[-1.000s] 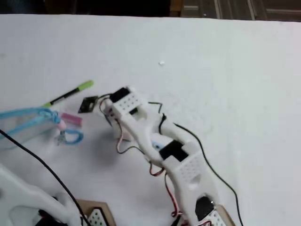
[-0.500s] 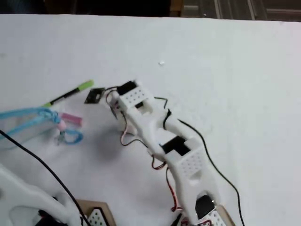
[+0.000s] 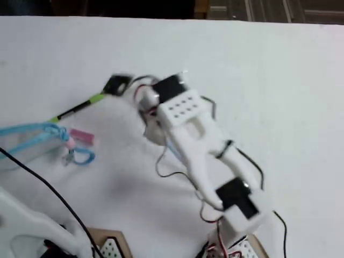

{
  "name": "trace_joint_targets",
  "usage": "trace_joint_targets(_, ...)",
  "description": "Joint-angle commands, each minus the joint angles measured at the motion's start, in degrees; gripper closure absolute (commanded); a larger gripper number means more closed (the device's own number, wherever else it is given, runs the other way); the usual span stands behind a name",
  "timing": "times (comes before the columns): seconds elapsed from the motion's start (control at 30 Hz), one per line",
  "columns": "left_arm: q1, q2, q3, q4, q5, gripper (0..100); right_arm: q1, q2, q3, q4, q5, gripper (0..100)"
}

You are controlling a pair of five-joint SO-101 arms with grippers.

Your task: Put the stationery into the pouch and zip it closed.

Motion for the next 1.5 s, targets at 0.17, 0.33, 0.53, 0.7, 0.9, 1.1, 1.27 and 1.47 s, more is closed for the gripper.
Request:
trace_joint_targets(0.17, 0.31, 0.57, 0.09, 0.09, -0.44, 98, 6.46, -14.2, -1.85, 1.54, -17.76, 98.1)
trace_joint_targets(0.33, 0.31, 0.57, 0.09, 0.09, -0.44, 98, 3.3, -22.11, -1.67, 1.1, -29.8, 98.1)
trace_joint_targets(0.53, 0.31, 0.57, 0.09, 0.09, -0.44, 98, -2.42, -25.1, -1.67, -2.33, -46.59, 98.1)
trace_joint_targets(0.7, 0.31, 0.4, 0.09, 0.09, -0.53, 98, -7.69, -25.45, -1.85, -11.65, -50.2, 98.1)
trace_joint_targets(0.9, 0.31, 0.4, 0.09, 0.09, -0.53, 98, -9.01, -25.63, -5.89, -26.51, -50.11, 98.1)
trace_joint_targets(1.1, 0.31, 0.48, 0.09, 0.09, -0.53, 98, -9.27, -25.45, -17.93, -31.96, -50.37, 98.1)
trace_joint_targets(1.27, 0.31, 0.48, 0.09, 0.09, -0.44, 98, -17.89, -24.92, -20.92, -34.42, -50.02, 98.1)
trace_joint_targets(1.47, 0.4, 0.57, 0.18, 0.09, -0.26, 98, -22.46, -22.9, -13.89, -36.97, -50.02, 98.1)
